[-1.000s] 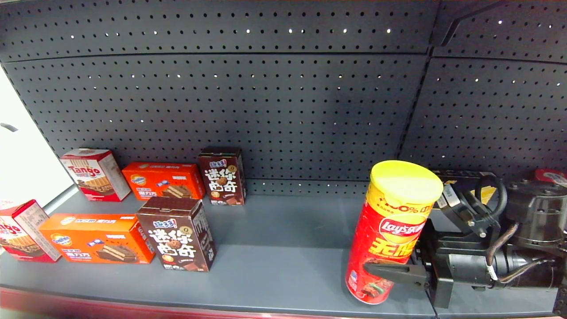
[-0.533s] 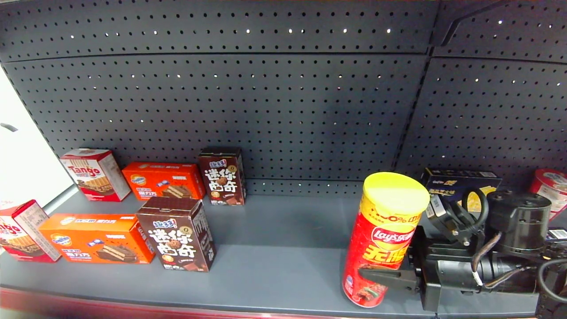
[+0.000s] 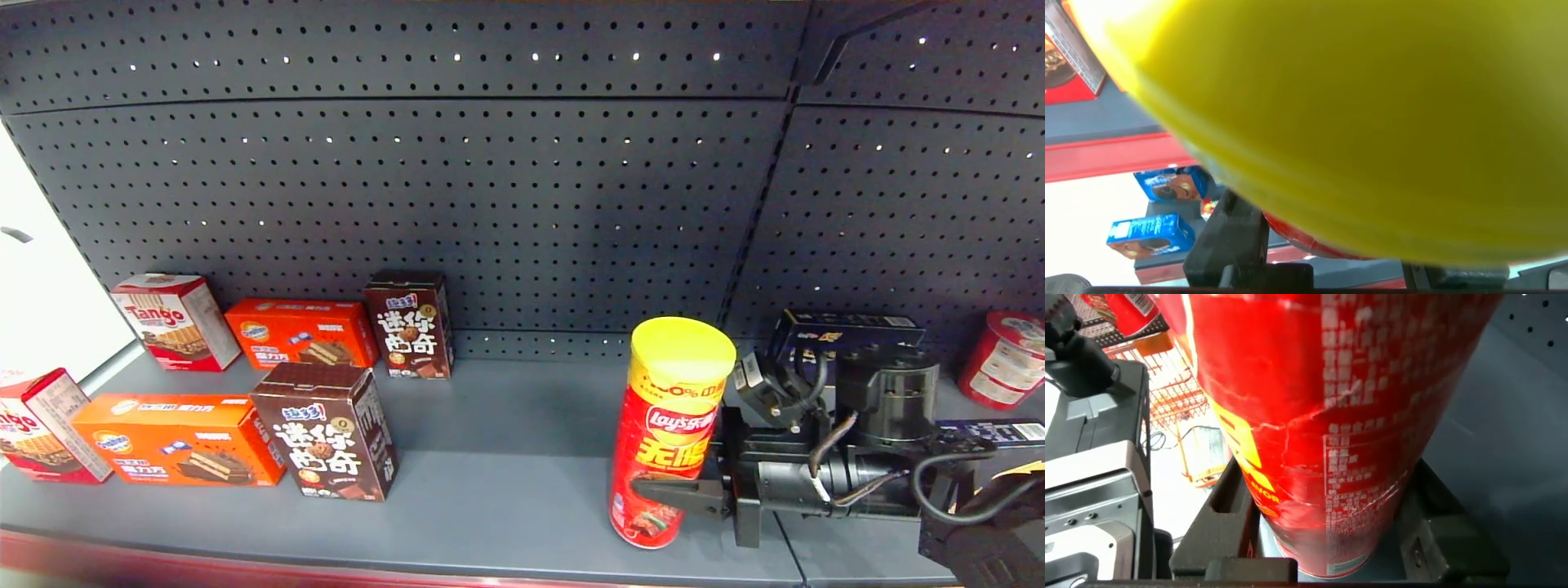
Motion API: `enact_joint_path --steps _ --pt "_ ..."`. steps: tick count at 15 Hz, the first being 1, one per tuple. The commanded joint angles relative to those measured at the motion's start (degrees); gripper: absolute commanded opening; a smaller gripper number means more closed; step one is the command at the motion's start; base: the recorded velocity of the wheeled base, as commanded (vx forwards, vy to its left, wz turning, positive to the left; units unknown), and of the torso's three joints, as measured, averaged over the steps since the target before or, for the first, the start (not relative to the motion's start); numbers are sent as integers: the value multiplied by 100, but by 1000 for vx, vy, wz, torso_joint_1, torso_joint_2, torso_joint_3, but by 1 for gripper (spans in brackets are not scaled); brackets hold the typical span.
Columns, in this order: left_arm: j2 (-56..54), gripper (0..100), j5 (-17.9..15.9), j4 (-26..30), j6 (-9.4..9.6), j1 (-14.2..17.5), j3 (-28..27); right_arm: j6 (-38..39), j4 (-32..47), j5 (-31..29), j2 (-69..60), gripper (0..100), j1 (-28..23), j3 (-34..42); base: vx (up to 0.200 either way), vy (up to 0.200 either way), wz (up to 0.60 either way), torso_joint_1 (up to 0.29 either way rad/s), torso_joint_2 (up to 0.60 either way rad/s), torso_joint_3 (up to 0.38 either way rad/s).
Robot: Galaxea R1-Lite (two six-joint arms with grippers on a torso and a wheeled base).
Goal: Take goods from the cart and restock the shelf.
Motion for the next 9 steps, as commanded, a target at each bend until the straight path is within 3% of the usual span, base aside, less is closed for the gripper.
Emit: enact_joint_path --steps 1,9 --pt "1 0 -1 0 -1 -2 6 -10 0 0 227 0 51 -83 0 0 0 0 0 0" --pt "1 0 -10 -9 -10 -2 94 -19 -114 0 403 0 138 -31 0 0 0 0 0 0"
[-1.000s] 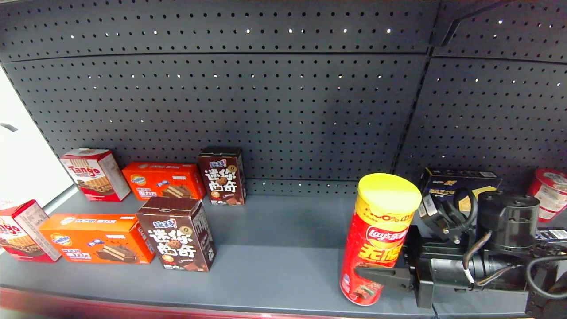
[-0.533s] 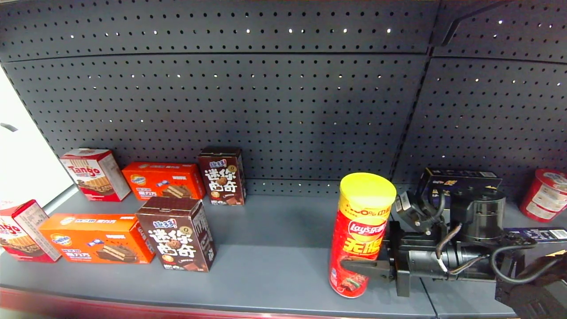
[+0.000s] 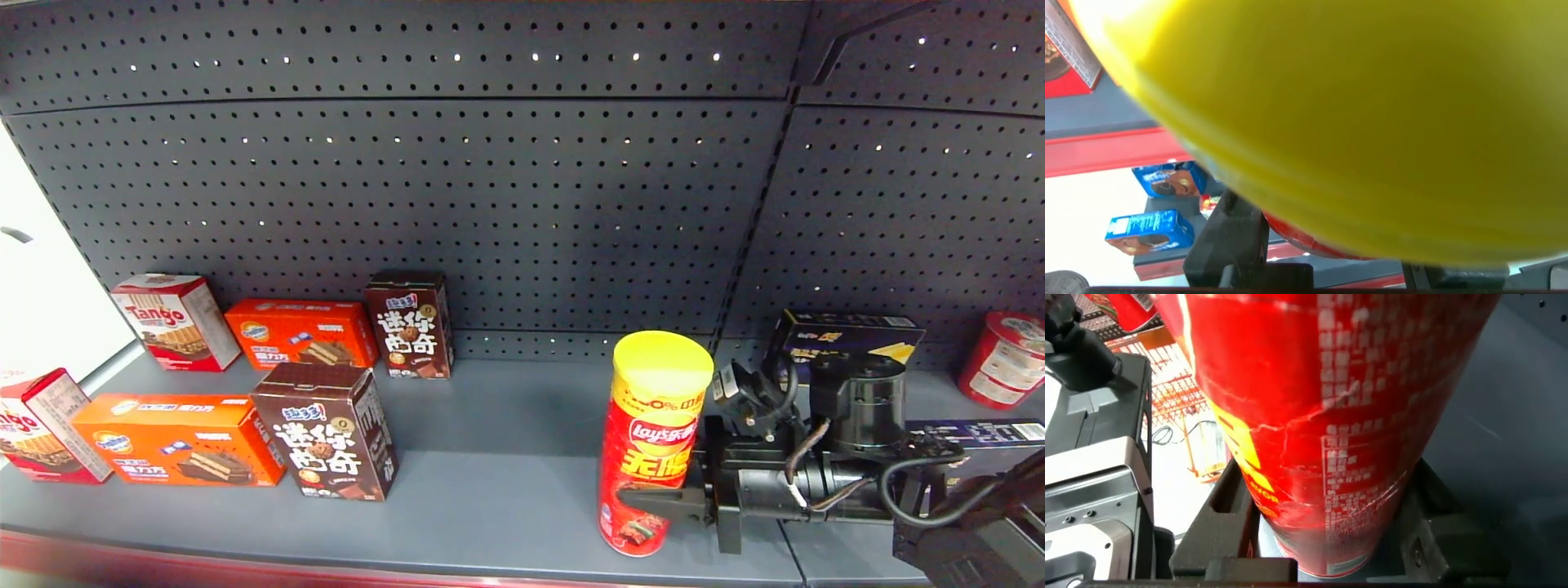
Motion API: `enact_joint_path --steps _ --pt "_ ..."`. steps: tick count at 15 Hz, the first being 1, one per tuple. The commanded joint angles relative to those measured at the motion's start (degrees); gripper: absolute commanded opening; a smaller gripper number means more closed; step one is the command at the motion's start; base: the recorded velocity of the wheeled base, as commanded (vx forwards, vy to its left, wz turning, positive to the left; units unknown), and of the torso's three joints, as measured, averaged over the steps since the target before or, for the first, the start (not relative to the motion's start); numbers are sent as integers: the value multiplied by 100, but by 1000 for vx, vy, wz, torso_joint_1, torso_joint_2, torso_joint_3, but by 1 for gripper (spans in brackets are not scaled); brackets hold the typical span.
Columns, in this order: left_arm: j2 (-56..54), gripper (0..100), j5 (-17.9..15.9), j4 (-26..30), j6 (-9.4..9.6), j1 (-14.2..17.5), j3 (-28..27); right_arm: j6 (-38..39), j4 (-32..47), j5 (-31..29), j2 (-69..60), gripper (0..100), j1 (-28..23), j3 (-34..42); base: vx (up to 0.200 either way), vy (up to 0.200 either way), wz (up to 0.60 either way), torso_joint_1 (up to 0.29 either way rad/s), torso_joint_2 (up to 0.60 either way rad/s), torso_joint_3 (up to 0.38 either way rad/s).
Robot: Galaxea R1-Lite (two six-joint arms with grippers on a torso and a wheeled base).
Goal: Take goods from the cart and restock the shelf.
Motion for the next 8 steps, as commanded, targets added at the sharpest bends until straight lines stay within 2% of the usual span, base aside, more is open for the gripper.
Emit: enact_joint_path --steps 1,2,3,8 --pt "1 0 -4 -5 -1 2 11 -8 9 9 79 0 13 18 0 0 0 0 0 0" --pt "1 0 -4 3 -10 2 11 -16 9 9 88 0 22 18 0 0 0 0 0 0" --pt "1 0 -4 3 -1 2 11 -8 9 0 88 100 57 27 0 0 0 0 0 0" --pt "1 0 -22 -5 -1 2 11 -8 -44 -9 -115 100 4 220 0 0 0 0 0 0"
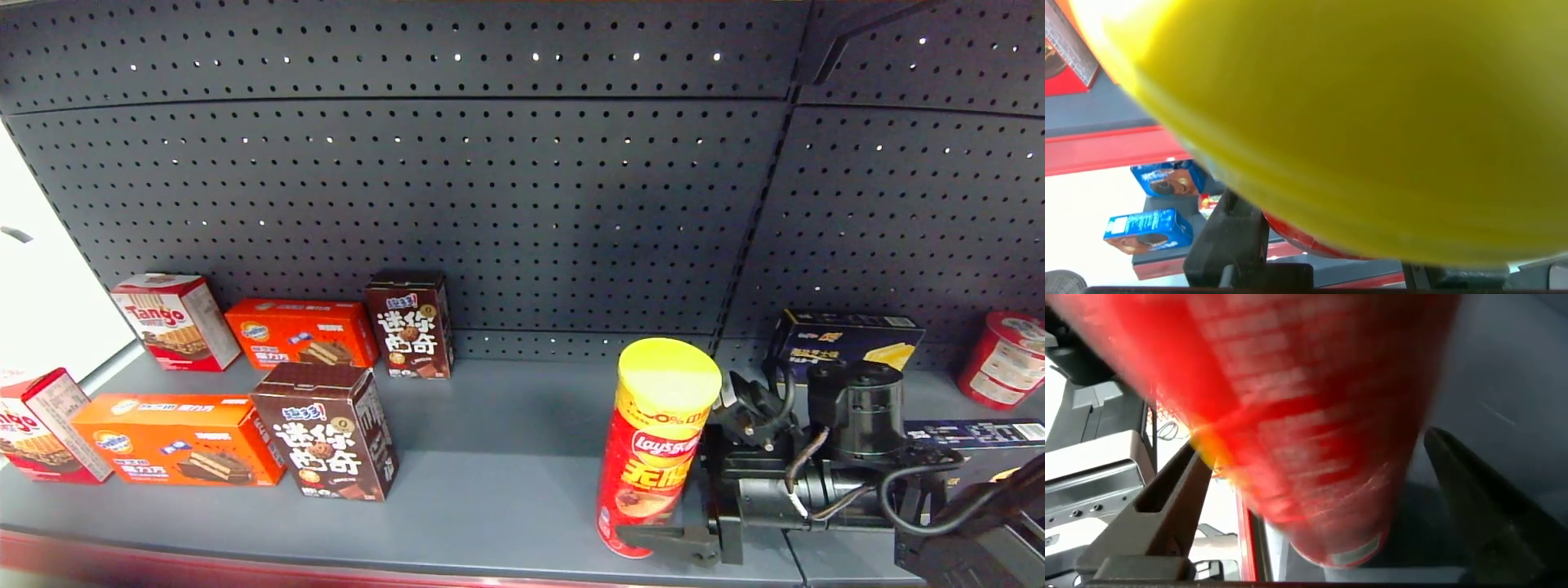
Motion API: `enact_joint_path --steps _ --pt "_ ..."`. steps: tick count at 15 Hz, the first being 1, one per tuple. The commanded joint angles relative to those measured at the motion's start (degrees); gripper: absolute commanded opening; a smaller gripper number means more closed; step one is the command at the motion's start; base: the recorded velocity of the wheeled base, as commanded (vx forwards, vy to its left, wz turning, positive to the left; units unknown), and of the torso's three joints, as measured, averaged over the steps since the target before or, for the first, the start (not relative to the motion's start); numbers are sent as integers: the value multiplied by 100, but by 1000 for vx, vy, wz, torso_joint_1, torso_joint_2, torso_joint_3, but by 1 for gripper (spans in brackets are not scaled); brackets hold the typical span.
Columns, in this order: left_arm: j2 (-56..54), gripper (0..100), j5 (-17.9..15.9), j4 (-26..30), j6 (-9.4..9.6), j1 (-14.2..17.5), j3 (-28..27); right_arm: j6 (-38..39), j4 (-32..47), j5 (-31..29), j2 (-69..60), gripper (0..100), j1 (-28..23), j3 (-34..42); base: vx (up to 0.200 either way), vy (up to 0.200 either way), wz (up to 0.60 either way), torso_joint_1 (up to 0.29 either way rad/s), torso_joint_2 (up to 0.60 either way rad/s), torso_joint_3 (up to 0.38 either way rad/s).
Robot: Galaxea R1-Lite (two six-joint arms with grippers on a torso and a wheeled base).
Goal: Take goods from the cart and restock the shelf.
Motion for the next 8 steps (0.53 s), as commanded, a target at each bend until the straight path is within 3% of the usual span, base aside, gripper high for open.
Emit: enact_joint_path --steps 1,8 --pt "1 0 -2 -5 1 2 -14 1 -26 5 -211 100 -52 163 0 0 0 0 0 0" --pt "1 0 -29 -5 1 2 -14 1 71 22 -1336 100 -272 866 0 0 0 0 0 0"
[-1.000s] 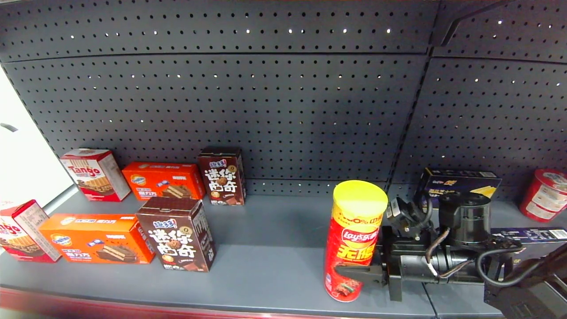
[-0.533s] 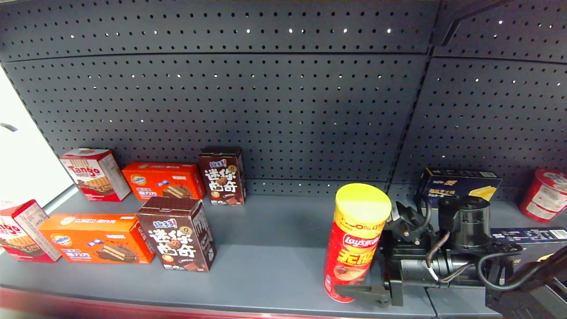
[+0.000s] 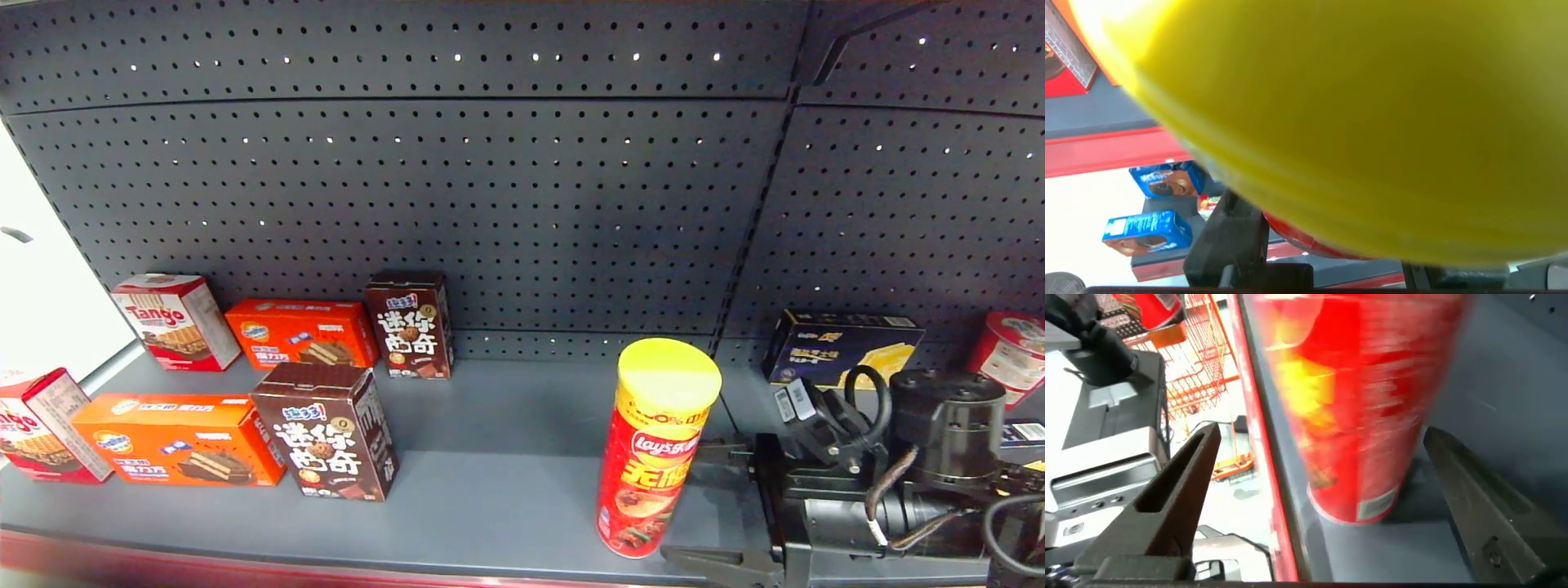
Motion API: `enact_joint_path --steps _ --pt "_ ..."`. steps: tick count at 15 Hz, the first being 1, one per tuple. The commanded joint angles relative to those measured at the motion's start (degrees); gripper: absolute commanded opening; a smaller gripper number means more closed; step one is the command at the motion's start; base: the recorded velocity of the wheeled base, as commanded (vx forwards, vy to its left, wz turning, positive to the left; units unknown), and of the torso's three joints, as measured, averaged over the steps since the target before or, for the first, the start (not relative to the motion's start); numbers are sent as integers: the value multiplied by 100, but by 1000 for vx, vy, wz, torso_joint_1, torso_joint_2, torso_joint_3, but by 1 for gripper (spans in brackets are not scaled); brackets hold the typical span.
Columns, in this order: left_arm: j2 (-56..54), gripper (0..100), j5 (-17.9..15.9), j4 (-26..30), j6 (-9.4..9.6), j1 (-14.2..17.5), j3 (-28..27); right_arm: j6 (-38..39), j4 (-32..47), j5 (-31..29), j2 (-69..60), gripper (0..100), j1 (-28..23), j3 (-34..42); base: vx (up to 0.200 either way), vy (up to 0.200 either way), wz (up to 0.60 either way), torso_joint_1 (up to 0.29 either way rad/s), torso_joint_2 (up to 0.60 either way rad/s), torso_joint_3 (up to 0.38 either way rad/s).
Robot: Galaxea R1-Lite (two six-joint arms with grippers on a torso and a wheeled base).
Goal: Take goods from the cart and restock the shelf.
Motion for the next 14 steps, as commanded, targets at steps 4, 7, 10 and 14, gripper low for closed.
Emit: enact_joint_path --steps 4,7,10,14 --pt "1 0 1 -16 7 2 -23 -2 137 -6 -945 100 -334 180 0 0 0 0 0 0" --pt "1 0 1 -42 -1 2 -111 7 1385 -24 -1965 100 -440 -312 0 0 0 0 0 0" --pt "1 0 1 -148 -1 2 -357 42 3705 -929 -3679 100 -466 -1235 0 0 0 0 0 0" --pt "352 0 -114 -60 7 -25 -1113 51 5542 -1711 -5375 100 -527 -1420 0 0 0 0 0 0"
